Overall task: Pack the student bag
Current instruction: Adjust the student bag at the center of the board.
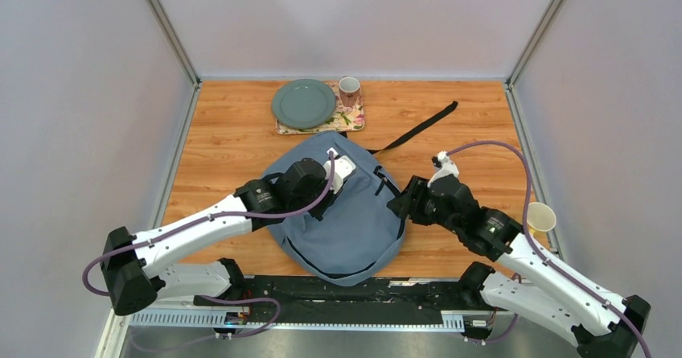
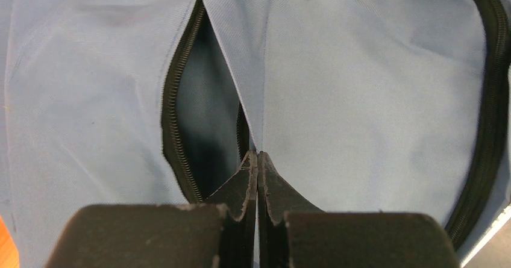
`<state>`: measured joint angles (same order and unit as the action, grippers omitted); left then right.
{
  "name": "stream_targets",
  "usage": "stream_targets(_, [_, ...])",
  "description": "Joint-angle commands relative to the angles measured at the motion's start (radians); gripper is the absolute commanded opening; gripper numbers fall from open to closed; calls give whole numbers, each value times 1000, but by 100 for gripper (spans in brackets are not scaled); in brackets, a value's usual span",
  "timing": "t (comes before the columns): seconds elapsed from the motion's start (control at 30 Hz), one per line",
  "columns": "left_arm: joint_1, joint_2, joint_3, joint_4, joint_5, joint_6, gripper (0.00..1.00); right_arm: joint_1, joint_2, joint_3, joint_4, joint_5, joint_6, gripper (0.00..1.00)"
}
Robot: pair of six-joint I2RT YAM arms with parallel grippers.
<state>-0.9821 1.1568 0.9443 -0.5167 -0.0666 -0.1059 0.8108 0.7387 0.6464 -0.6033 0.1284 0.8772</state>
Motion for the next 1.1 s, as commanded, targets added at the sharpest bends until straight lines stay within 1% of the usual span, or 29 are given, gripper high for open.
stream_targets(0.0, [-9, -45, -24, 58, 4, -15, 0, 4, 16, 157, 100, 89, -37, 56])
stream_targets(0.07, [-9, -57, -30, 67, 10, -21, 0, 1, 71, 228, 108, 123, -59, 56])
stream_targets(0.1, [-7, -62, -41, 73, 13, -23, 0, -7, 138, 254, 114, 138, -70, 54])
stream_targets(0.13, [-7, -68, -44, 76, 13, -28, 0, -13, 184, 277, 129, 128, -82, 47])
stream_targets(0.17, [-9, -81, -47, 89, 11, -31, 0, -36, 227, 320, 155, 104, -118, 44])
stream_targets(0.2, [-7, -88, -59, 98, 13, -32, 0, -48, 325, 340, 201, 35, -129, 41])
stream_targets(0.23, [-7, -94, -64, 106, 13, -32, 0, -59, 371, 367, 214, 7, -135, 35])
stream_targets(0.27, [-7, -107, -68, 124, 13, -32, 0, -74, 414, 413, 223, -13, -148, 33])
stream_targets(0.33, [-7, -115, -75, 132, 8, -34, 0, -85, 526, 458, 266, -99, -200, 32])
stream_targets(0.4, [-7, -114, -75, 126, 1, -35, 0, -90, 591, 514, 312, -220, -239, 31])
stream_targets(0.43, [-7, -114, -75, 126, -2, -35, 0, -90, 649, 530, 322, -245, -245, 31])
stream_targets(0.47, [-7, -115, -76, 130, -1, -37, 0, -93, 674, 542, 339, -272, -248, 31])
stream_targets(0.5, [-7, -115, -81, 132, -1, -40, 0, -96, 698, 555, 382, -367, -257, 31])
stream_targets(0.57, [-7, -117, -82, 138, -1, -44, 0, -101, 760, 568, 416, -459, -268, 28])
stream_targets(0.6, [-9, -118, -85, 139, -2, -44, 0, -101, 772, 575, 422, -522, -276, 28])
stream_targets(0.63, [-9, -120, -85, 139, -4, -44, 0, -99, 780, 567, 436, -541, -280, 28])
stream_targets(0.73, [-7, -126, -85, 144, -9, -46, 0, -101, 781, 530, 499, -567, -287, 29])
stream_targets(0.8, [-9, -123, -82, 144, -7, -43, 0, -104, 794, 535, 510, -599, -302, 29])
stream_targets(0.9, [-7, -118, -75, 138, 2, -40, 0, -104, 794, 521, 552, -607, -313, 31])
stream_targets(0.97, [-7, -117, -76, 139, 5, -43, 0, -105, 806, 536, 542, -592, -332, 33])
stream_targets(1.07, [-9, -118, -78, 150, 8, -46, 0, -105, 873, 573, 525, -667, -363, 33])
